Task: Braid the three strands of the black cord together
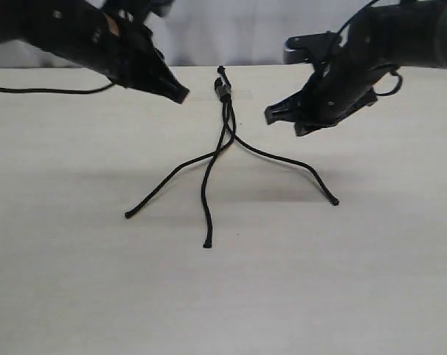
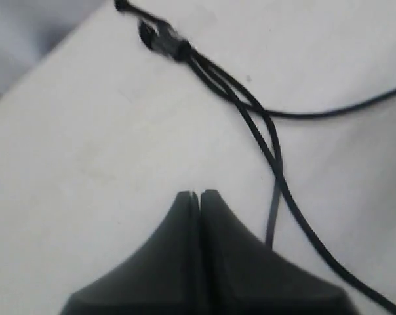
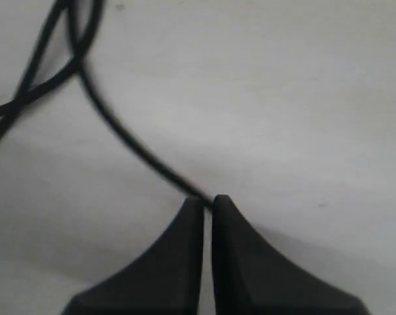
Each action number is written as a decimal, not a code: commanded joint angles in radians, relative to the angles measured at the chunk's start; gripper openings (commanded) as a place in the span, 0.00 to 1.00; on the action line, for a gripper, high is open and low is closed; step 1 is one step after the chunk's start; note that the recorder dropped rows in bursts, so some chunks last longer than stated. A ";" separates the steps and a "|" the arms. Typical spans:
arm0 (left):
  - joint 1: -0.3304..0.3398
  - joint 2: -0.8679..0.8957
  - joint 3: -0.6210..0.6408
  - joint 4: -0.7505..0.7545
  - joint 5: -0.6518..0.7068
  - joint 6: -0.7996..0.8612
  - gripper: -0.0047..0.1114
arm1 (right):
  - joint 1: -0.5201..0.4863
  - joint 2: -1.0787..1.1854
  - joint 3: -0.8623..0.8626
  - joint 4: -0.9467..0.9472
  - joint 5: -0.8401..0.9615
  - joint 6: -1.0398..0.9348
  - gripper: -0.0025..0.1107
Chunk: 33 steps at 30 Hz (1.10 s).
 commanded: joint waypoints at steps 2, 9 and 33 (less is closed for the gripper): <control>0.070 -0.229 0.150 0.006 -0.143 0.002 0.04 | 0.180 0.006 0.003 -0.015 0.039 0.042 0.14; 0.148 -0.366 0.214 -0.012 -0.145 0.000 0.04 | 0.360 0.098 0.003 -0.129 0.009 0.193 0.47; 0.148 -0.368 0.219 -0.019 -0.149 0.000 0.04 | 0.418 0.124 0.003 -0.317 0.108 0.133 0.06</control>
